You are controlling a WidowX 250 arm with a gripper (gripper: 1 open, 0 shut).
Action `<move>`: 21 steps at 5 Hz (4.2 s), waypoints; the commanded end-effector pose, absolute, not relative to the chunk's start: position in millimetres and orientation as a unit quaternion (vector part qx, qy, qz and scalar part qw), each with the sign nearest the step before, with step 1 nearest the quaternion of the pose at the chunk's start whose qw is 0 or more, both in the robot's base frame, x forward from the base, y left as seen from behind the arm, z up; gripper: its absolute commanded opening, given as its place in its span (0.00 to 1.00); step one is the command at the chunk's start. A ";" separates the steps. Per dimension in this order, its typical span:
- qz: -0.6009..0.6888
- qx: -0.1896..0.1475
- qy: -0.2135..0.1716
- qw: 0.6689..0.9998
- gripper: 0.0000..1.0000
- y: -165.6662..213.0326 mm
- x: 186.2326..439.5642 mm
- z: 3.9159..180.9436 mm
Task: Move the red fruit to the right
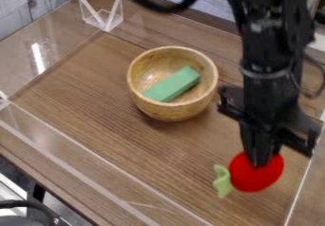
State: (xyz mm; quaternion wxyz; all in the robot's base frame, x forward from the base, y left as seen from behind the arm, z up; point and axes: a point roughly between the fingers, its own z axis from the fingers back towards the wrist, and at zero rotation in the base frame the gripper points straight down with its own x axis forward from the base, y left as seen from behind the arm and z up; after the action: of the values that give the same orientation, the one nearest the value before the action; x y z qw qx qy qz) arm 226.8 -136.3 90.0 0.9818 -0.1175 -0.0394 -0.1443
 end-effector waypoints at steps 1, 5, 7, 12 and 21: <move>-0.138 -0.123 -0.055 0.981 0.00 -138.1 228.2 85.4; -0.202 -0.130 -0.039 0.970 0.00 -144.1 247.5 79.6; -0.231 -0.135 -0.031 0.963 0.00 -147.0 248.2 75.3; -0.219 -0.136 -0.040 0.965 0.00 -152.5 232.2 73.2; -0.160 -0.105 -0.061 0.980 0.00 -155.4 237.7 91.2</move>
State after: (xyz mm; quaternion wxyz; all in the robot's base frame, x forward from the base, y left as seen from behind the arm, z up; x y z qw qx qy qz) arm 234.2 -152.7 79.8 0.9819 -0.0998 -0.0412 -0.1558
